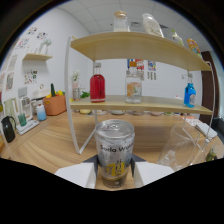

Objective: Make me a cup of Mojito.

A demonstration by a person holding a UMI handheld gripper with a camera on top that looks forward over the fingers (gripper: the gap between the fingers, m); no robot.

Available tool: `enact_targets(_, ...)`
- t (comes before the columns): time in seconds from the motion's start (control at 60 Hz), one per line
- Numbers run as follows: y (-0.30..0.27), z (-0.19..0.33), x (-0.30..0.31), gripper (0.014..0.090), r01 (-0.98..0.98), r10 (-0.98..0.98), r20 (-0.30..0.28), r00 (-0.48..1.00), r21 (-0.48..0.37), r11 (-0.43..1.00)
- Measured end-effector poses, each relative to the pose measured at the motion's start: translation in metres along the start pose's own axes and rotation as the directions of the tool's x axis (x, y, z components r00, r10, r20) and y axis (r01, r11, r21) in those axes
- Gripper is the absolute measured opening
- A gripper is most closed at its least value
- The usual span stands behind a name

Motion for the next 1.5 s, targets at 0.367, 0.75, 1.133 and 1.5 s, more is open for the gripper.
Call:
enact_targets(0.367,-0.037,-0.061,-0.012,0.0859,-0.09,0.086,-0.042,0.995,-0.106,0.99)
enact_targets(0.75,-0.038,-0.15,0.034,0.0849,-0.112,0.086,-0.124,0.989,-0.223,0.968)
enact_targets(1.133,0.001,-0.191,0.1,0.0849,-0.084,0.024,-0.192,0.981,-0.311,0.947)
enact_targets(1.5,0.007,-0.19,0.104,0.086,-0.045,-0.011,-0.167,0.986,-0.328,0.944)
